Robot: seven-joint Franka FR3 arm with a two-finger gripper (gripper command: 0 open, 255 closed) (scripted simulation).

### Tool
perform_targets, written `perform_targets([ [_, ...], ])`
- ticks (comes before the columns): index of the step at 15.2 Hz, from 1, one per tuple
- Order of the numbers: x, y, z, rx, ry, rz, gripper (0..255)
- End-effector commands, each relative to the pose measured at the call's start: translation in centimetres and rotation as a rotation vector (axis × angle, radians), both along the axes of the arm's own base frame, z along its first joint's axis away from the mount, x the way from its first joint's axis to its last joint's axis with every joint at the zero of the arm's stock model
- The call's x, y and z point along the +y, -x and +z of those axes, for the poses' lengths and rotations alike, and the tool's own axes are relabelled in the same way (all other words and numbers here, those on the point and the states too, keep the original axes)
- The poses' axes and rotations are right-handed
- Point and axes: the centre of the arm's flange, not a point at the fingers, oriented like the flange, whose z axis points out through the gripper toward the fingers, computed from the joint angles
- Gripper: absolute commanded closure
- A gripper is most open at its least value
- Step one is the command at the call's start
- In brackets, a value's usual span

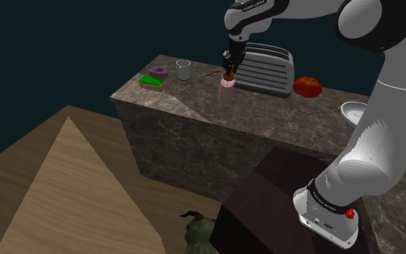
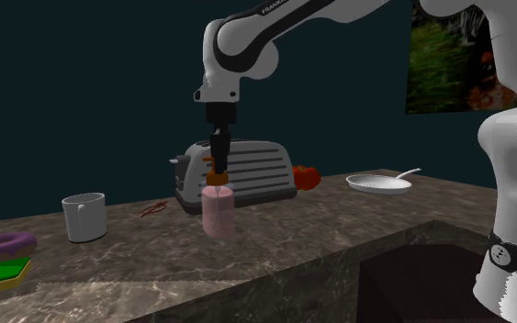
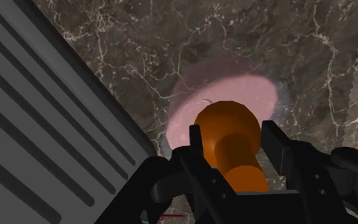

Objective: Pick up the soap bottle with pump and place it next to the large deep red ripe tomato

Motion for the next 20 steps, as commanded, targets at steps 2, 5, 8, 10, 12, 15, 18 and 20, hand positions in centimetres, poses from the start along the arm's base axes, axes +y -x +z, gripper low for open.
perform_targets([
  [2, 0.0, 0.0, -0.3, 0.006, -0.002, 0.0, 255],
  [5, -0.1, 0.1, -0.4, 0.006, -0.002, 0.001, 255],
  [8, 0.0, 0.0, 0.2, 0.006, -0.002, 0.0, 255],
  [10, 0.0, 0.0, 1.3, 0.006, -0.002, 0.0, 255],
  [12, 0.0, 0.0, 2.3, 0.006, -0.002, 0.0, 255],
  [15, 0.0, 0.0, 3.9, 0.006, -0.002, 0.0, 255],
  [18, 0.0, 0.0, 5.5, 0.006, -0.002, 0.0, 255],
  [20, 0.0, 0.0, 6.5, 0.006, -0.002, 0.0, 255],
])
